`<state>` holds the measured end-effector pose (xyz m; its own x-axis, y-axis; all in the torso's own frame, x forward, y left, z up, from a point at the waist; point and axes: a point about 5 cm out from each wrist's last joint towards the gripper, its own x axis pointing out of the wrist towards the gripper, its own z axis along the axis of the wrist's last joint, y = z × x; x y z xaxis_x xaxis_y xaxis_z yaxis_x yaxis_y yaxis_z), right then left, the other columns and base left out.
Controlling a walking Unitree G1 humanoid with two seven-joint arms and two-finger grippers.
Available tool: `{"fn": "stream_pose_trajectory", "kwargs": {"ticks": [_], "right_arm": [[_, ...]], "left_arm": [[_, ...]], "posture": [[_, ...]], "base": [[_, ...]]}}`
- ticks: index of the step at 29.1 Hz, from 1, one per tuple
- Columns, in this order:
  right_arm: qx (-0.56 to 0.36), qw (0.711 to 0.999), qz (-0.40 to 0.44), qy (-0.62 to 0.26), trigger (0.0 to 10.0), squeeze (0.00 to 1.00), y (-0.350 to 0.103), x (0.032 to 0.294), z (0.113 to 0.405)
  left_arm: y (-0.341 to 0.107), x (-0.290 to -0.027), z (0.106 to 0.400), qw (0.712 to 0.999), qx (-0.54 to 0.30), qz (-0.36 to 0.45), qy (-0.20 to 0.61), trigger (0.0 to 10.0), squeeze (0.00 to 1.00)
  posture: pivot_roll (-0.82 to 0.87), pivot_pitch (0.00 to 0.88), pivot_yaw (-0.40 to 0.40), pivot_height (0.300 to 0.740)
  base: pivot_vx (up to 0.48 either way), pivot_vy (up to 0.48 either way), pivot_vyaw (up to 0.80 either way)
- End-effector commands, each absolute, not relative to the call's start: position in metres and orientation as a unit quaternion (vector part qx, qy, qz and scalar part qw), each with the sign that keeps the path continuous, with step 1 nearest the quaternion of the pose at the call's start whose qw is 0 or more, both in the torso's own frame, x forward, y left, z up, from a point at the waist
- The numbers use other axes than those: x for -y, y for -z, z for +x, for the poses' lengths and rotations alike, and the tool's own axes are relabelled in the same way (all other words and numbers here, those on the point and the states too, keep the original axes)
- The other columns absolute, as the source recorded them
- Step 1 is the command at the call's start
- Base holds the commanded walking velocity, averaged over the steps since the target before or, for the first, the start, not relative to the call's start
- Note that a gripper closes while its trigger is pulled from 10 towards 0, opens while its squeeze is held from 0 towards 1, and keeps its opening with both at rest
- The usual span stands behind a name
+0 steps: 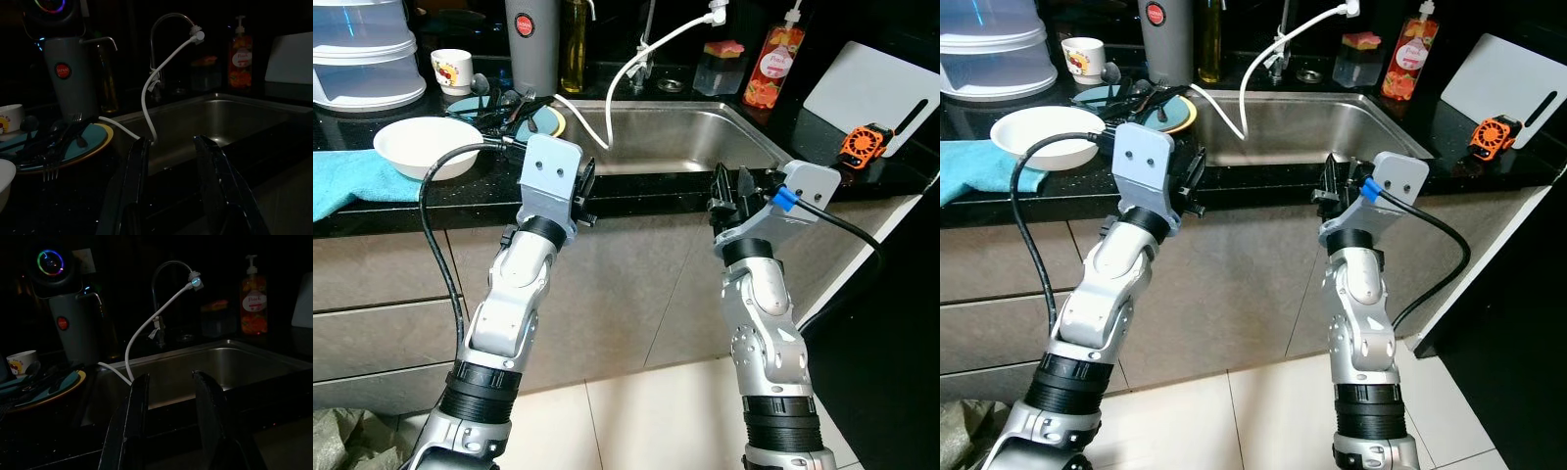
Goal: Kitchen organization
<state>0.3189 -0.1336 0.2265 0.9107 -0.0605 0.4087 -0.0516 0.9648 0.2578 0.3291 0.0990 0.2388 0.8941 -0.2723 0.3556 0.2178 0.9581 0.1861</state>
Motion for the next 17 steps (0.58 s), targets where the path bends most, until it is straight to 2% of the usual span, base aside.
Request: {"fn": "stream_pose_trajectory", "kwargs": {"ticks": [1,7,12,17], "right_arm": [[0.206,0.969,0.132,0.015,10.0,0.00,-0.223,0.139,0.318],[0.201,0.971,0.128,0.025,10.0,0.00,-0.218,0.141,0.317],[0.186,0.974,0.112,0.059,10.0,0.00,-0.206,0.149,0.312],[0.173,0.977,0.097,0.074,10.0,0.00,-0.198,0.154,0.303]], "left_arm": [[-0.232,-0.097,0.330,0.972,0.176,0.082,0.133,10.0,0.00],[-0.229,-0.097,0.333,0.974,0.159,0.082,0.139,10.0,0.00],[-0.222,-0.095,0.337,0.973,0.134,0.081,0.168,10.0,0.00],[-0.220,-0.091,0.343,0.972,0.124,0.068,0.190,10.0,0.00]], "posture": [[0.24,0.015,-0.078,0.740],[0.24,0.013,-0.054,0.740],[0.21,0.006,0.020,0.740],[0.18,0.004,0.041,0.740]], "base": [[0.000,0.000,0.00],[0.000,0.000,0.00],[0.000,0.000,0.00],[0.000,0.000,0.00]]}}
